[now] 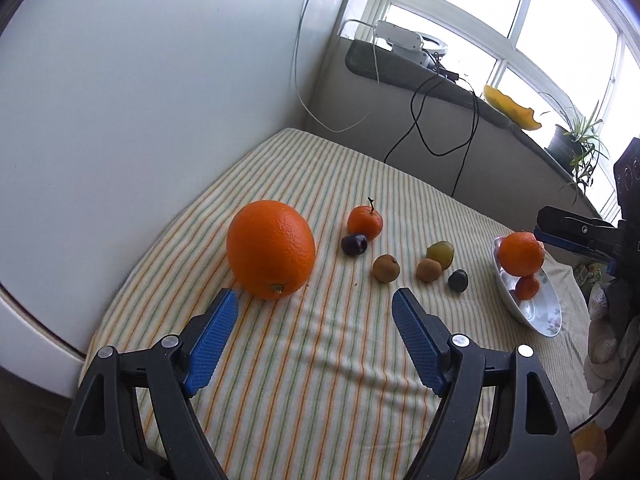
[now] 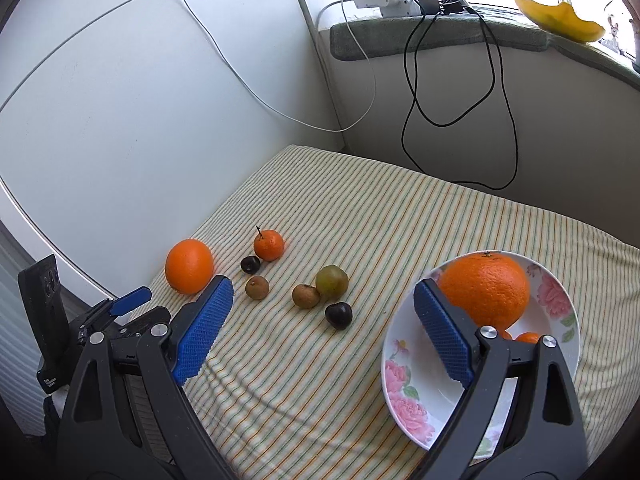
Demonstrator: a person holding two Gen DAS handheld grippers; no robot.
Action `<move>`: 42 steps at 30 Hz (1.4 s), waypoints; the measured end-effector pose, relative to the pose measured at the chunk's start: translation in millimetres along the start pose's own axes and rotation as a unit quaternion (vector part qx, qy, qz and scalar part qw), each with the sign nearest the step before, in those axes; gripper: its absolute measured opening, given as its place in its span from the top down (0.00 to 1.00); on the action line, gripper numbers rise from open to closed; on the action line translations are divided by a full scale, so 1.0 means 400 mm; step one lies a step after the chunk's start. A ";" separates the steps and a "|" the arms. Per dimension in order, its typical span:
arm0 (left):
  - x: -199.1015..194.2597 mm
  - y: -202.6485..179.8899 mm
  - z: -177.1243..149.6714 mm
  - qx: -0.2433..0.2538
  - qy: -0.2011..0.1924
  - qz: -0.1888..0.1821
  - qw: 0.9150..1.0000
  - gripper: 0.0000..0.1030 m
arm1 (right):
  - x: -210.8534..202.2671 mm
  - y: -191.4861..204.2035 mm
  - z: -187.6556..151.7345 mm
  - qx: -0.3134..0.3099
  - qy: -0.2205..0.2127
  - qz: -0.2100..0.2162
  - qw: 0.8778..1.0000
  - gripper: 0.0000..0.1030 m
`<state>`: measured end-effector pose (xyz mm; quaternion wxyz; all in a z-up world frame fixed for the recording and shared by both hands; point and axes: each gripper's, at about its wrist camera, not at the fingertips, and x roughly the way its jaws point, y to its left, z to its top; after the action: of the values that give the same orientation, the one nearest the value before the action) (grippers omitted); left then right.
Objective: Organize fruits
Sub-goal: 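Move the right gripper to the big oval orange and close on it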
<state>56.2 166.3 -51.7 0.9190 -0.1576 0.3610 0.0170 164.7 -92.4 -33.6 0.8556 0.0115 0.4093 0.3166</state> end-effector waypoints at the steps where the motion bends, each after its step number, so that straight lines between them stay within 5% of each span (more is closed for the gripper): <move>1: 0.003 0.010 -0.001 -0.003 0.001 0.002 1.000 0.23 | 0.008 0.013 0.002 -0.003 0.002 0.005 1.000 0.09; 24: 0.082 0.080 0.023 -0.014 0.020 -0.016 1.000 0.24 | 0.307 0.227 0.030 0.015 0.097 0.136 0.986 0.09; 42: 0.123 0.105 0.036 -0.045 0.037 -0.047 0.997 0.34 | 0.488 0.273 0.026 0.064 0.161 0.183 0.968 0.30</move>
<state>95.7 206.5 -86.4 0.8966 -0.2160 0.3862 -0.0156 204.6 105.1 -131.7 0.7036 0.0903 0.5520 0.4383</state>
